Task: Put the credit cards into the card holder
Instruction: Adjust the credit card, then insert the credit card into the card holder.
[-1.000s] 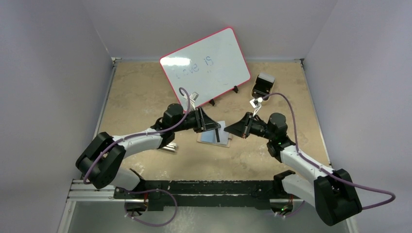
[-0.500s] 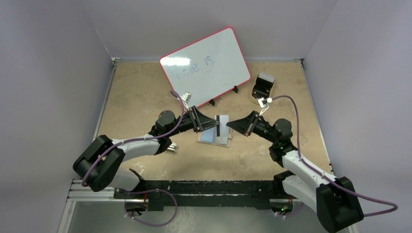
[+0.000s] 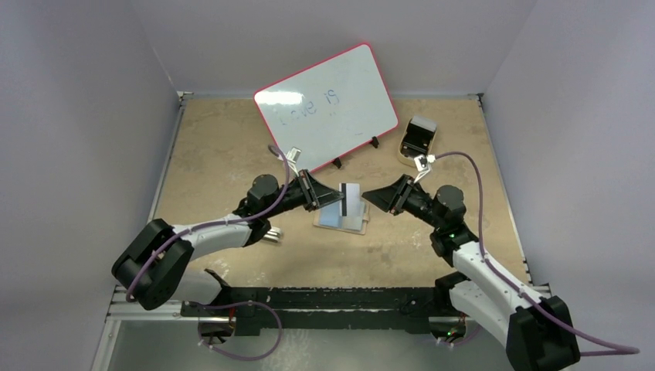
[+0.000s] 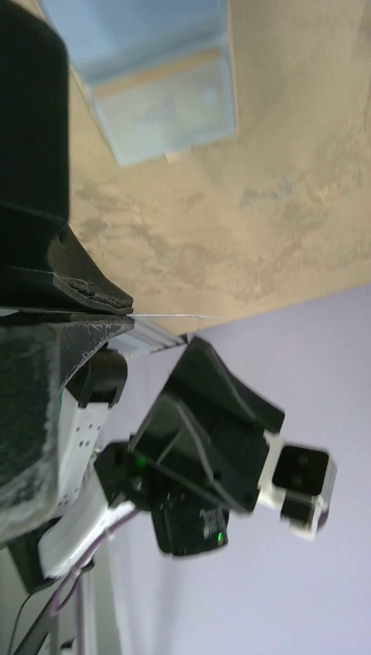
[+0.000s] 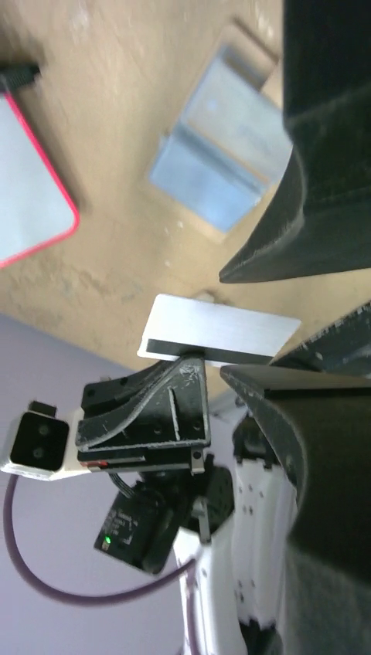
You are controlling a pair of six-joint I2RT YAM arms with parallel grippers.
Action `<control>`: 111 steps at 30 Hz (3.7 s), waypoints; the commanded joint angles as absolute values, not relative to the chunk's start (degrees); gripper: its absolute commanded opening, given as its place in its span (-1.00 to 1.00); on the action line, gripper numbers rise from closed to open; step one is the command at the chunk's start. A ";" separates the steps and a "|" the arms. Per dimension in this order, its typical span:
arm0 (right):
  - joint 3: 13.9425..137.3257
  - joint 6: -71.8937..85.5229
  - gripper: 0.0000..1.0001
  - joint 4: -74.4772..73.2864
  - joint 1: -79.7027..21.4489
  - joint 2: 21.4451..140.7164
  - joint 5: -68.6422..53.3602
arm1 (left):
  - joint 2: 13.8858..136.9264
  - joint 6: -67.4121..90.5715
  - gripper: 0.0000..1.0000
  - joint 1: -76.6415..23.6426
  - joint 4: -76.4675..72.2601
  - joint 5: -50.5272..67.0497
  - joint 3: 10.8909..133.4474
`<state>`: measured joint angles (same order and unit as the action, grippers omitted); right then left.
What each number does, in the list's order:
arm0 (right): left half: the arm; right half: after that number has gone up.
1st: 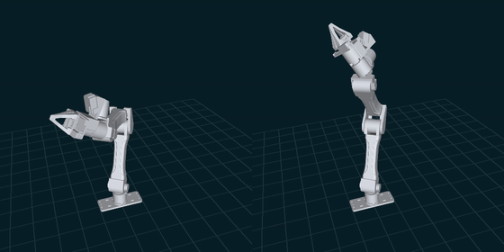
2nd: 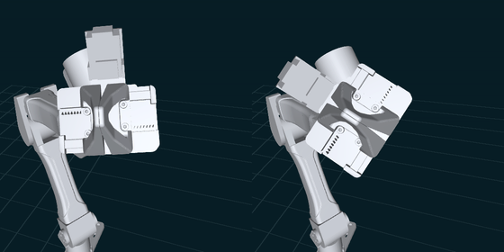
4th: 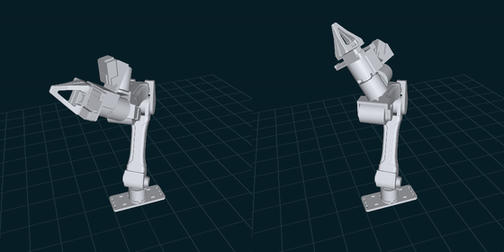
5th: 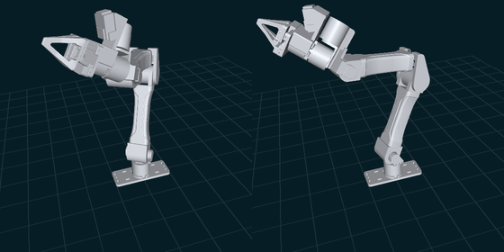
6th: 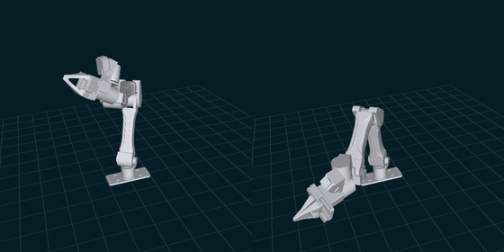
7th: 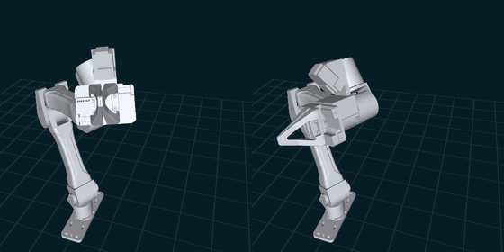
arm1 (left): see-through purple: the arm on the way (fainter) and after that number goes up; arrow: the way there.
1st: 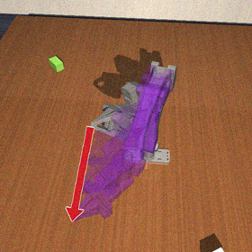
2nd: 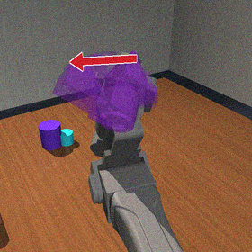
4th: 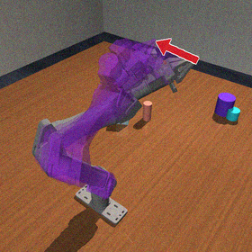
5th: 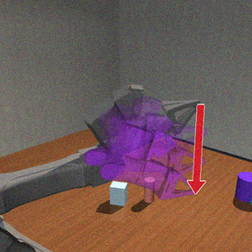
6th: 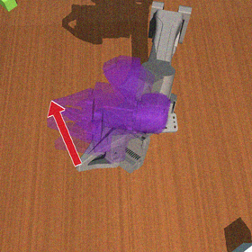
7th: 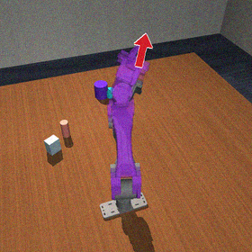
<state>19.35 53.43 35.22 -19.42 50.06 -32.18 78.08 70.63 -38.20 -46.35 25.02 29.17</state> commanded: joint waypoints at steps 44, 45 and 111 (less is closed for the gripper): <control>28.62 29.38 -0.38 22.45 -19.25 82.91 -21.71 | 98.85 45.52 -1.00 -34.63 -17.01 23.11 45.58; 28.57 29.36 -0.38 22.56 -19.23 83.01 -21.71 | 98.98 45.45 -1.00 -34.63 -16.90 23.09 45.67; 27.69 29.79 -0.54 23.82 -19.34 84.40 -23.24 | 104.55 42.19 -1.00 -38.93 -9.76 19.51 51.43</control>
